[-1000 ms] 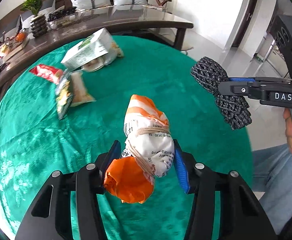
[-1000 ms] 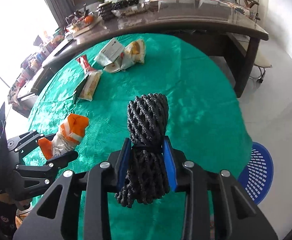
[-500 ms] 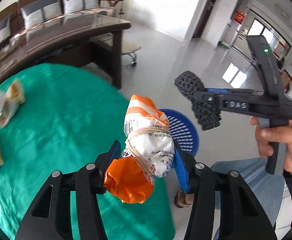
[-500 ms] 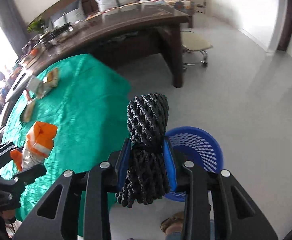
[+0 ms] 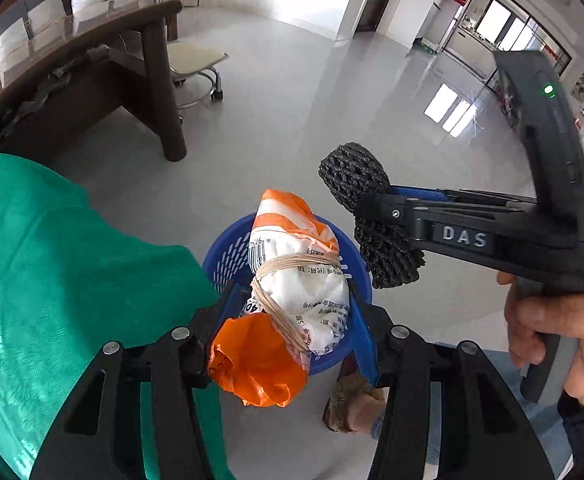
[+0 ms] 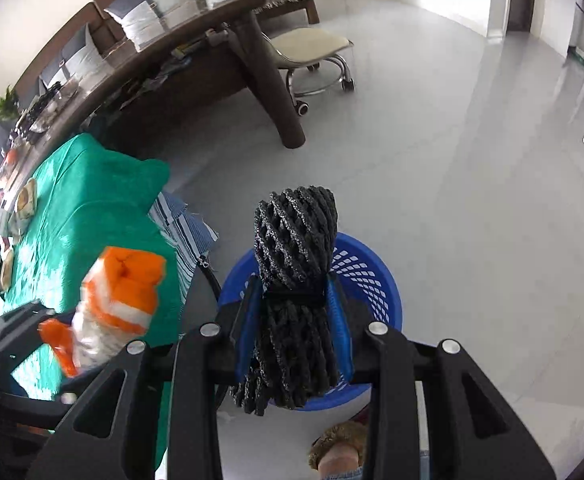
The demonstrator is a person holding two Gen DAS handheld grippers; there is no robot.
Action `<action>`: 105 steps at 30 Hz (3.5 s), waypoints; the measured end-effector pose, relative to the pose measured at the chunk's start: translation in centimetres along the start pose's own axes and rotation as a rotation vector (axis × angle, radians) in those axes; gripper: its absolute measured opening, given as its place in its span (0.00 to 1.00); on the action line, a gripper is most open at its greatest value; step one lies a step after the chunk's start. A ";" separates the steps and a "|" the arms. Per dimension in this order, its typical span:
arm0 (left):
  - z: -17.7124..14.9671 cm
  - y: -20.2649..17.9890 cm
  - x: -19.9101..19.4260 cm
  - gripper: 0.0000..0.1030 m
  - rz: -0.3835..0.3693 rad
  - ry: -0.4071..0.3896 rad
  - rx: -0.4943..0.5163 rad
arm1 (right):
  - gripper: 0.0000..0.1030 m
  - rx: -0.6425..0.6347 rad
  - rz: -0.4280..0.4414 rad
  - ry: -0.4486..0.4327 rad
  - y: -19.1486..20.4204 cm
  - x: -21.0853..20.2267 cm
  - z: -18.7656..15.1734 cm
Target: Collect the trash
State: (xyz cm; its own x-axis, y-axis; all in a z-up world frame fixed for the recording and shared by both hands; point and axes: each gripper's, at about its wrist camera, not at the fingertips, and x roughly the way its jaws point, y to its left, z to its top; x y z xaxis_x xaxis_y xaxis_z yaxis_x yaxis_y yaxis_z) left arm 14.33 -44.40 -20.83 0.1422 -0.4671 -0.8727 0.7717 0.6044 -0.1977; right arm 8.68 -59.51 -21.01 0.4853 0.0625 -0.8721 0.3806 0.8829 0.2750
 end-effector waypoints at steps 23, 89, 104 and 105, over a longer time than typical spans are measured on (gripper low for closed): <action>-0.7 -0.2 -1.0 0.88 0.076 -0.094 -0.022 | 0.70 0.084 -0.036 -0.094 -2.7 -1.5 1.0; -23.5 34.3 -24.8 0.41 0.227 -0.286 -0.550 | 0.90 -0.668 0.132 -0.107 33.4 2.1 -13.5; -26.5 34.9 -27.4 0.17 0.229 -0.299 -0.573 | 0.93 -0.612 0.187 -0.071 35.8 2.3 -12.4; -26.9 34.8 -27.7 0.16 0.228 -0.292 -0.576 | 0.93 -0.616 0.214 -0.071 37.3 2.2 -12.1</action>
State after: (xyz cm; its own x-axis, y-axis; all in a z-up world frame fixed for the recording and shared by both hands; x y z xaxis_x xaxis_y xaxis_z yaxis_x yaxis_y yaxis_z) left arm 20.58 6.90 -15.58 0.4858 -0.3937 -0.7804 0.2618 0.9174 -0.2998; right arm 14.40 -20.83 -17.55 0.5590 0.2540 -0.7893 -0.2401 0.9607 0.1391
